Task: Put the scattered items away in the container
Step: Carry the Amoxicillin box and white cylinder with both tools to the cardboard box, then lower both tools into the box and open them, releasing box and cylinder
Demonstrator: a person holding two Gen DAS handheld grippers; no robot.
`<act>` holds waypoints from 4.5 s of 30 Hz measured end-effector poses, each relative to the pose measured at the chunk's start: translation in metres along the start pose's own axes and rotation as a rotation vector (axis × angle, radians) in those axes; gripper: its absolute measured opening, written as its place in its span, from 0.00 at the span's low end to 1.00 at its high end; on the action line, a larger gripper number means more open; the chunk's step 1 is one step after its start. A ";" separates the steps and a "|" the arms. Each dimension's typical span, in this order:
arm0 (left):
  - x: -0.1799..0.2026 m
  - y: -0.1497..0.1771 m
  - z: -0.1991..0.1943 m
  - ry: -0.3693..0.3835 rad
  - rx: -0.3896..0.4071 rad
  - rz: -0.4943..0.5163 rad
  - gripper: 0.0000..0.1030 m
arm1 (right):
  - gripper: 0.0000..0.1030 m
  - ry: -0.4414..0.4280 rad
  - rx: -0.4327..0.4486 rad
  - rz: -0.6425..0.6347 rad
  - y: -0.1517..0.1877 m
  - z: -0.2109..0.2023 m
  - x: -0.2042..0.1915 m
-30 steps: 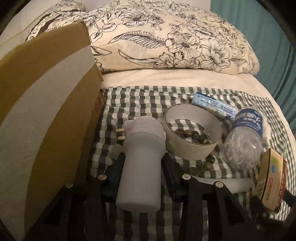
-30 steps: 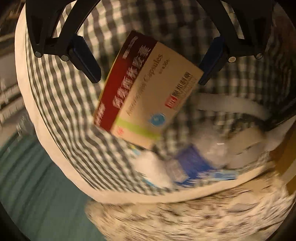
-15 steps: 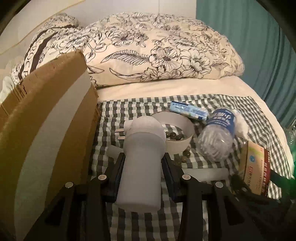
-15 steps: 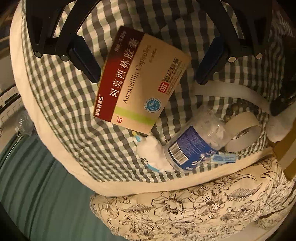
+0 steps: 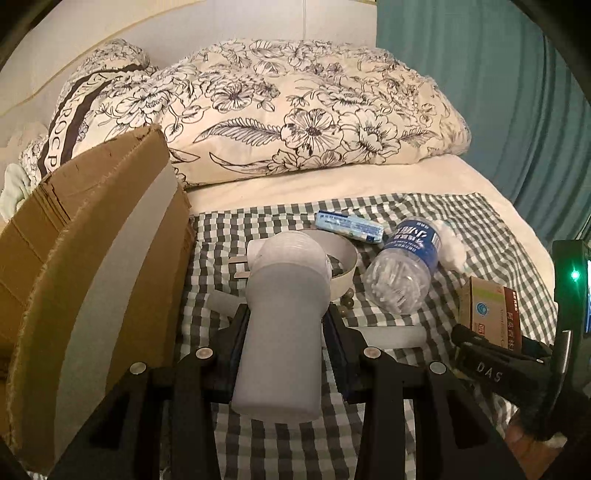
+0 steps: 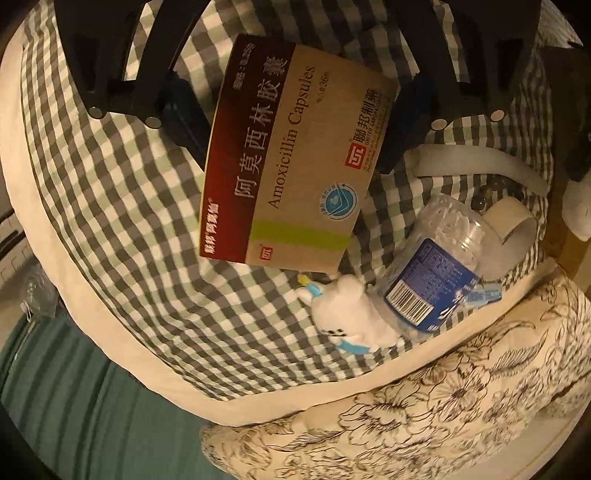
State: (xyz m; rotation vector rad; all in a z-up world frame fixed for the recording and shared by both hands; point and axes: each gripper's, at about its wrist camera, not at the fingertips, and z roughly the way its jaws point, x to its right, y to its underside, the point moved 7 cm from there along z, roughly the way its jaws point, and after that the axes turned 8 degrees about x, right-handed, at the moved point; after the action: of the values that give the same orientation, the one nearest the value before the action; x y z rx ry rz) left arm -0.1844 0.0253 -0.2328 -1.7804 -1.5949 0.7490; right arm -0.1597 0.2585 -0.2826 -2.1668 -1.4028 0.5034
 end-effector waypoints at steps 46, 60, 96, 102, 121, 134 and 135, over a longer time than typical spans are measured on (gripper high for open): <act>-0.044 -0.050 -0.184 -0.019 0.282 -0.028 0.38 | 0.78 -0.229 0.423 -0.076 -0.029 -0.229 -0.009; -0.081 -0.057 -0.204 -0.040 0.314 -0.039 0.38 | 0.78 -0.265 0.487 -0.106 -0.030 -0.262 -0.039; -0.197 -0.066 -0.205 -0.142 0.285 -0.070 0.39 | 0.78 -0.460 0.456 -0.236 -0.031 -0.290 -0.195; -0.215 -0.065 -0.201 -0.151 0.278 -0.069 0.39 | 0.78 -0.490 0.452 -0.268 -0.027 -0.293 -0.228; -0.246 -0.055 -0.158 -0.128 0.175 -0.078 0.39 | 0.78 -0.551 0.387 -0.339 -0.014 -0.267 -0.281; -0.264 -0.033 -0.116 -0.142 0.063 -0.096 0.39 | 0.78 -0.557 0.320 -0.404 -0.001 -0.234 -0.303; -0.265 -0.032 -0.115 -0.144 0.060 -0.095 0.39 | 0.78 -0.557 0.314 -0.407 0.000 -0.230 -0.305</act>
State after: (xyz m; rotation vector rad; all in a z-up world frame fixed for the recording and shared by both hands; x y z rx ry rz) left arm -0.1458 -0.2448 -0.1335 -1.6276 -1.7194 0.8864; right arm -0.1531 -0.0697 -0.0870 -1.4911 -1.8429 1.1349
